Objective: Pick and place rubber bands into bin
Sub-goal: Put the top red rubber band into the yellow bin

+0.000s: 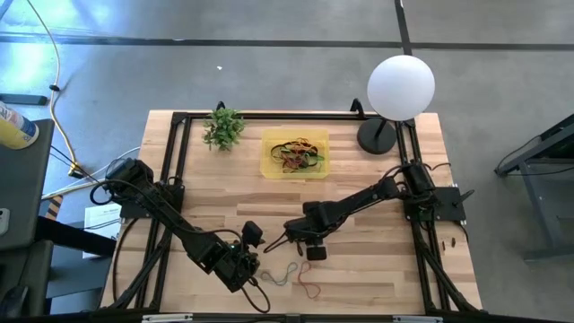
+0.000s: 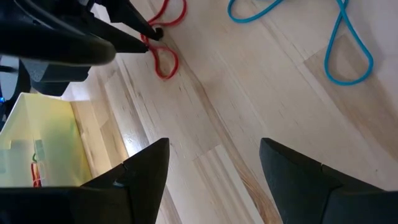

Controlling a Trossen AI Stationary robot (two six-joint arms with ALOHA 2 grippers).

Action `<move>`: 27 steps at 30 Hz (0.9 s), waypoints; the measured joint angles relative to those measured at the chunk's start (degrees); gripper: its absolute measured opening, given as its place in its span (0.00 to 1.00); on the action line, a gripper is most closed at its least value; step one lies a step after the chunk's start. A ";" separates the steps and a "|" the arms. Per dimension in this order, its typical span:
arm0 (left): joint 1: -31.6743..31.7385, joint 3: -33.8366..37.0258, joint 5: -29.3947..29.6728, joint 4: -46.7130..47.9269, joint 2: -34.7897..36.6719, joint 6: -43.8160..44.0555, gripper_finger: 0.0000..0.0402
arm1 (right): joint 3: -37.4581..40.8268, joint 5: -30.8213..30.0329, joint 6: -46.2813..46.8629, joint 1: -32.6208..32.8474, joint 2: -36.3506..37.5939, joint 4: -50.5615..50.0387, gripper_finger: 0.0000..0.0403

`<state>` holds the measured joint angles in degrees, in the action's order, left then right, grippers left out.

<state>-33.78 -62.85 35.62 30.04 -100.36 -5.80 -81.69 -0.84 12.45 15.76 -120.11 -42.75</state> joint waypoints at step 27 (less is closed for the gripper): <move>0.00 0.00 0.00 0.00 0.02 0.13 0.59 | -6.22 -5.42 -2.26 -0.06 -0.66 -10.14 0.00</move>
<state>-33.78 -62.85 35.62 30.05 -100.33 -5.67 -87.91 -6.26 10.19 15.70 -120.77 -52.89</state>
